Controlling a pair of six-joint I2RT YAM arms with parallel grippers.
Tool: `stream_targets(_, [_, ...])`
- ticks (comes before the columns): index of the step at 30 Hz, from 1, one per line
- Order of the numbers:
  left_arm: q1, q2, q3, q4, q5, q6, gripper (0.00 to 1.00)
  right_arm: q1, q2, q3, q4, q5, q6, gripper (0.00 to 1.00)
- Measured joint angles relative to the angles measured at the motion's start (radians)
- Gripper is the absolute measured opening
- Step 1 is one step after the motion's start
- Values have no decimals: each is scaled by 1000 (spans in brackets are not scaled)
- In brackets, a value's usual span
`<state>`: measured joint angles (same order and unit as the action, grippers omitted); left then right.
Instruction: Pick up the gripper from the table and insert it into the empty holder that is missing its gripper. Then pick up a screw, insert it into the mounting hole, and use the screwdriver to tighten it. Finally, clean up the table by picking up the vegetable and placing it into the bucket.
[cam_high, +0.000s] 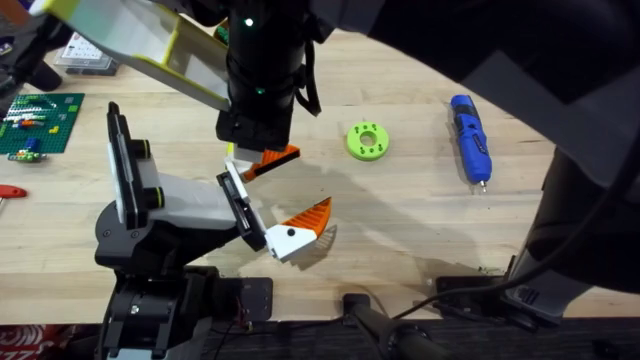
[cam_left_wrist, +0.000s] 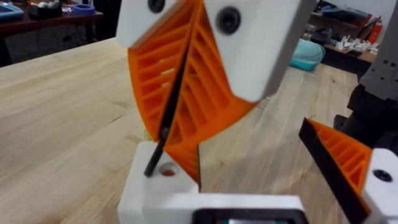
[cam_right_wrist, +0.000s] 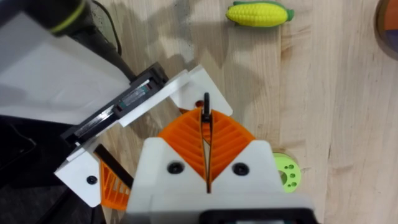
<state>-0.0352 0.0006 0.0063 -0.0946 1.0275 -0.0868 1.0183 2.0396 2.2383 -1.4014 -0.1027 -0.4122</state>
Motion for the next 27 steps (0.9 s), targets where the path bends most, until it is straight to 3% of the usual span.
stream_targets(27, [0,0,0,0,1,0,986,0,0,82,-89,4,0,11])
